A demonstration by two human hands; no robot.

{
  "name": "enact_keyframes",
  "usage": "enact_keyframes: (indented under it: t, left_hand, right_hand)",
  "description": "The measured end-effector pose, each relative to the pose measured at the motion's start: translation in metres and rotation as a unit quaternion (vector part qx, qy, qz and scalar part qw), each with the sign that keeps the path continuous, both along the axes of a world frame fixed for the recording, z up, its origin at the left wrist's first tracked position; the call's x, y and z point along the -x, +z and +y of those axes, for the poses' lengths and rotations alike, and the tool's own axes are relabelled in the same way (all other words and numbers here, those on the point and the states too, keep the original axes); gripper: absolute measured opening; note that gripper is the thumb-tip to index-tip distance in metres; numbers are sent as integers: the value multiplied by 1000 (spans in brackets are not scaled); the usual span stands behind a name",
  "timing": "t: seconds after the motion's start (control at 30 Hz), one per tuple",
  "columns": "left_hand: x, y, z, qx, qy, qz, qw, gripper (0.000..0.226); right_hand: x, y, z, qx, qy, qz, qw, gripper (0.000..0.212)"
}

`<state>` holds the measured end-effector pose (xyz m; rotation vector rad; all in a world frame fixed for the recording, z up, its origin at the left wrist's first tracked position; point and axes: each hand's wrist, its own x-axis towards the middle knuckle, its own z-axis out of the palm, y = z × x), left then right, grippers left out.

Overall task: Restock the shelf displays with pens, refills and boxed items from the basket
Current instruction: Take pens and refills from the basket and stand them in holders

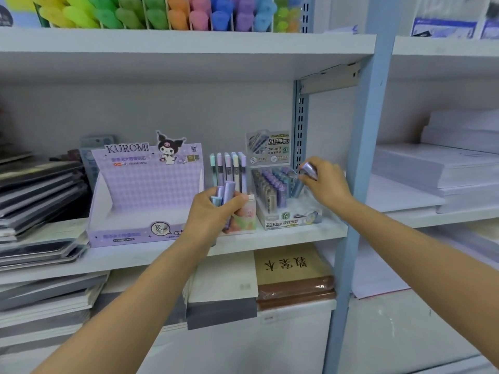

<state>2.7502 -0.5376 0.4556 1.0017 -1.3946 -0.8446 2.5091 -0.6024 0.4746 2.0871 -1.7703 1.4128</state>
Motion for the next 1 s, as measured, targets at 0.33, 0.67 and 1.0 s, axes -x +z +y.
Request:
enact_keyframes:
  t: [0.33,0.67,1.0]
  left_hand:
    - [8,1,-2,-29,-69,45,996,18]
    - [13,1,-5,-43,-92,29,994,33]
    - [17,-1,-4,-53,-209,14,976,36]
  right_hand:
    - [15,7,19,-41,99,19,994,12]
    - [3,16,13,-40,126,-1,991,13]
    - [2,28,7,-124,188,101,969,16]
